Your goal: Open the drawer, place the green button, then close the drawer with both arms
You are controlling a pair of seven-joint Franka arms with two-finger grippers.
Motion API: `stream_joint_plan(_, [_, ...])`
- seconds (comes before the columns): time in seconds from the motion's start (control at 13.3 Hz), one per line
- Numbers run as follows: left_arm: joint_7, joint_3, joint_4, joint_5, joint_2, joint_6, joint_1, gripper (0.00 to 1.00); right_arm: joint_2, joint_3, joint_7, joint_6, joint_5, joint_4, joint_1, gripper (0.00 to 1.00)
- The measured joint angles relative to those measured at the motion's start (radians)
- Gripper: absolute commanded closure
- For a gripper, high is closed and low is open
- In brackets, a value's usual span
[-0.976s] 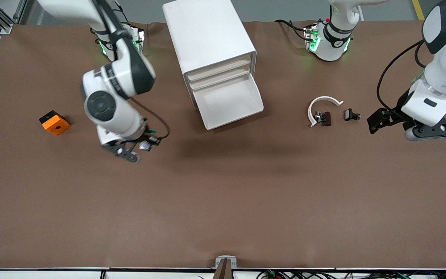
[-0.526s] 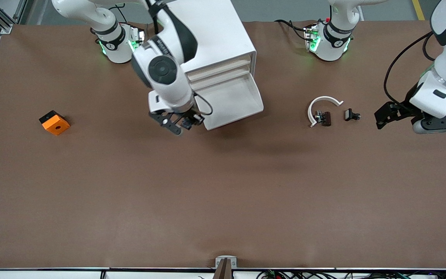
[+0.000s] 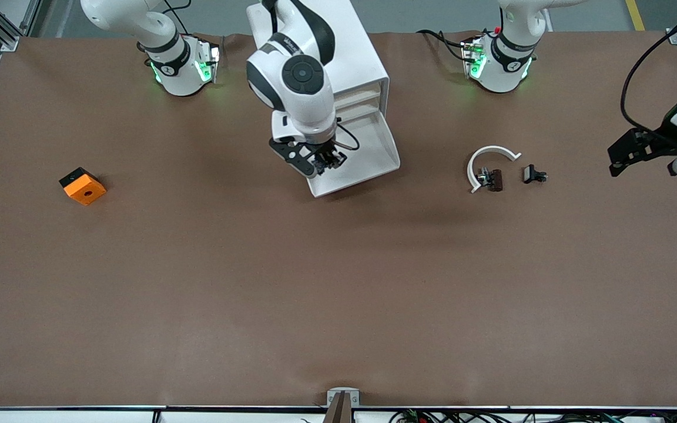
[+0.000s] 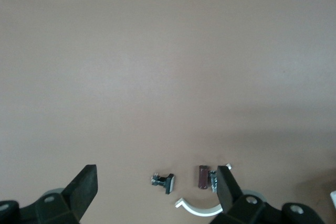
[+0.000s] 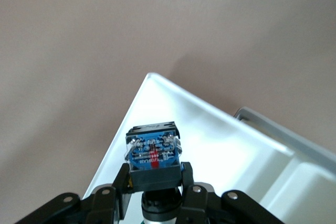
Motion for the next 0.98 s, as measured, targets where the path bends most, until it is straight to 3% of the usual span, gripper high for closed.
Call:
stream_joint_plan(0.23, [0.028, 0.035, 0.012, -0.035, -0.012, -0.054, -0.013, 0.0, 0.058, 0.0, 0.017, 0.039, -0.017, 0.0, 0.047, 1.0])
stream_joint_plan(0.98, [0.032, 0.045, 0.021, -0.038, -0.047, -0.129, -0.014, 0.0, 0.16, -0.001, 0.063, 0.101, -0.021, 0.05, 0.089, 1.0])
